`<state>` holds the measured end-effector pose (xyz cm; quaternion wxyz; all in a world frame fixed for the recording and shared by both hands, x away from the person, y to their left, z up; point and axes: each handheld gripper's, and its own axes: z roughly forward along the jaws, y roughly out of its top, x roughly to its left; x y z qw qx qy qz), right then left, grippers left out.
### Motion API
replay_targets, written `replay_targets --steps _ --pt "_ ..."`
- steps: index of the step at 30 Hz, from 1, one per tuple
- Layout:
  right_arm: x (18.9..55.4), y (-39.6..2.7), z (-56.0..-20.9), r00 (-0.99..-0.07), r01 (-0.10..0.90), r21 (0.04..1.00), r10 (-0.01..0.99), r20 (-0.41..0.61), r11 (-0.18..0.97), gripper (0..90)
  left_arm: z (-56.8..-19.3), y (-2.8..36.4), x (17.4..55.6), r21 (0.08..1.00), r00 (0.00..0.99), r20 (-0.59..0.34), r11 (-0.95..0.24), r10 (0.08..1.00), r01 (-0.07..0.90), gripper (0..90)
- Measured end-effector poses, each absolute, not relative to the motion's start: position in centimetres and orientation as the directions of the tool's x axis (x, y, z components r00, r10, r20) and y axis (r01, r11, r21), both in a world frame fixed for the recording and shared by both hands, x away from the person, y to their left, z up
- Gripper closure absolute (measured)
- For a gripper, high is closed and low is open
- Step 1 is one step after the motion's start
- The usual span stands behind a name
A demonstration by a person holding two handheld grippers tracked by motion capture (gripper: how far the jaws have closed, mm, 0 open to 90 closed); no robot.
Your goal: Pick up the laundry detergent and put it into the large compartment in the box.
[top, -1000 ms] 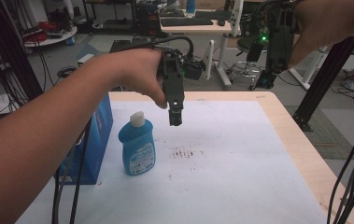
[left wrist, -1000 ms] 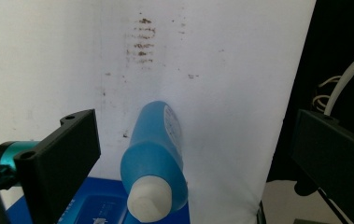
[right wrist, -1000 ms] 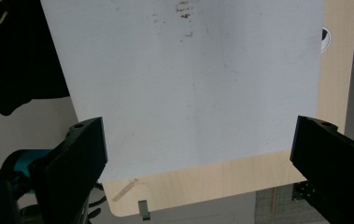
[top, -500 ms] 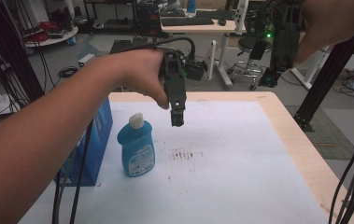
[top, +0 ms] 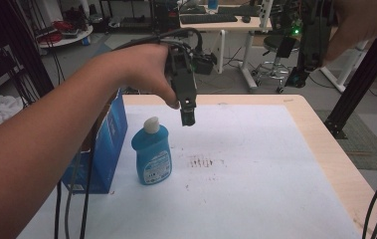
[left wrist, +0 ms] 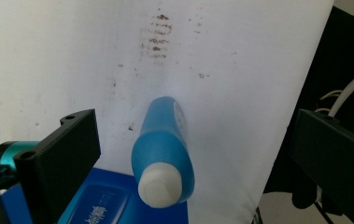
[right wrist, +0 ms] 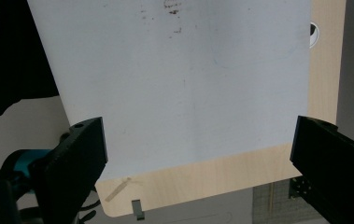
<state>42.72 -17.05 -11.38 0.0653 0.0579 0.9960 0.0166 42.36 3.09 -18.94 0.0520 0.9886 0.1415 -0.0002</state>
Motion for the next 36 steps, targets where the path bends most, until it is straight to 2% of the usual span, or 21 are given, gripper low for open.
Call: replay_targets --steps 14,25,36 --pt "42.9 -16.1 -11.9 -0.985 0.102 0.026 0.104 -0.136 0.994 2.9 -19.0 6.6 41.6 0.127 0.926 -0.021 -0.917 0.378 0.378 1.8" --pt "42.9 -14.9 -12.2 -0.987 0.089 0.019 0.090 -0.131 0.996 2.9 -20.8 9.6 41.5 0.140 0.893 -0.049 -0.883 0.447 0.449 1.8" --pt "43.0 -14.7 -12.3 -0.988 0.084 0.021 0.086 -0.132 0.996 2.8 -23.3 10.5 42.1 0.124 0.872 -0.048 -0.864 0.486 0.488 1.8"
